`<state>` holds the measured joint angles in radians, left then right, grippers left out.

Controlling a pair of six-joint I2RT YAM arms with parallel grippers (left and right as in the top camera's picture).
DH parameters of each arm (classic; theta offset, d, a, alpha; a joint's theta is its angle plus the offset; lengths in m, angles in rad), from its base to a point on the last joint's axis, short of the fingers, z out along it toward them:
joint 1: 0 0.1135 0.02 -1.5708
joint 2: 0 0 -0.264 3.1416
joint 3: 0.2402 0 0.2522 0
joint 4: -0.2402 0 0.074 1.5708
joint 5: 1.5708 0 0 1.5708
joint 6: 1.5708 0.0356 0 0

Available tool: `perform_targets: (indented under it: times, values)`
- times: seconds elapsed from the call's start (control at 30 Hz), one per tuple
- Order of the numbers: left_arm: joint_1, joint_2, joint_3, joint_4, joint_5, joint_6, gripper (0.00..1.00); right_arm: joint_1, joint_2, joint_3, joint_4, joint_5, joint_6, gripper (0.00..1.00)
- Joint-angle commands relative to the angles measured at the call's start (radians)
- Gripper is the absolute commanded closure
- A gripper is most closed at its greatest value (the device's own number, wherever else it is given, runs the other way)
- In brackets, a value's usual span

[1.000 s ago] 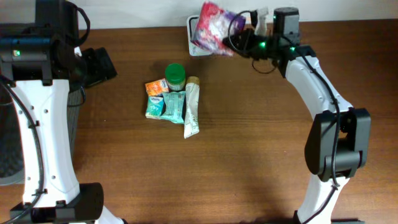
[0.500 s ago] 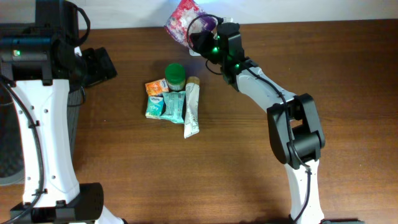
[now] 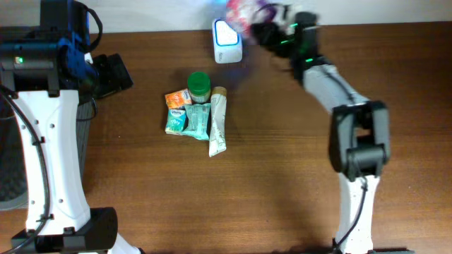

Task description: Scan the item barcode

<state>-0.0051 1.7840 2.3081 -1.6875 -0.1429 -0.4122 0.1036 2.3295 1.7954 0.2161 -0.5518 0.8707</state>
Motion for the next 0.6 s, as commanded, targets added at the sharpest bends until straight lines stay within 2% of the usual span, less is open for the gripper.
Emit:
perform_targets:
  times: [0.0,0.1,0.2,0.3,0.37,0.43,0.47,0.5,0.53,0.57]
  values:
    - [0.002,-0.016,0.002,-0.001,-0.004,-0.006,0.01,-0.166,-0.117,0.028,-0.203,-0.067,-0.014,0.96]
    - [0.002,-0.016,0.002,-0.001,-0.004,-0.006,0.01,-0.379,-0.12,0.028,-0.464,-0.047,-0.014,0.96]
    - [0.002,-0.016,0.002,-0.001,-0.004,-0.006,0.01,-0.583,-0.118,0.027,-0.642,0.037,-0.029,0.96]
    - [0.002,-0.016,0.002,-0.001,-0.004,-0.006,0.01,-0.66,-0.114,0.025,-0.734,0.162,-0.025,0.96]
    - [0.002,-0.016,0.002,-0.001,-0.004,-0.006,0.01,-0.697,-0.114,0.023,-0.737,0.254,-0.026,0.91]
    - [0.002,-0.016,0.002,-0.001,-0.004,-0.006,0.01,-0.731,-0.114,0.023,-0.732,0.258,-0.031,0.87]
    - [0.002,-0.016,0.002,-0.001,-0.004,-0.006,0.01,-0.745,-0.114,0.023,-0.732,0.248,-0.085,0.61]
    - [0.002,-0.016,0.002,-0.001,-0.004,-0.006,0.01,-0.747,-0.114,0.023,-0.737,0.216,-0.162,0.24]
    - [0.002,-0.016,0.002,-0.001,-0.004,-0.006,0.01,-0.747,-0.116,0.023,-0.743,0.153,-0.217,0.01]
    - [0.002,-0.016,0.002,-0.001,-0.004,-0.006,0.01,-0.749,-0.134,0.023,-0.765,0.116,-0.216,0.01]
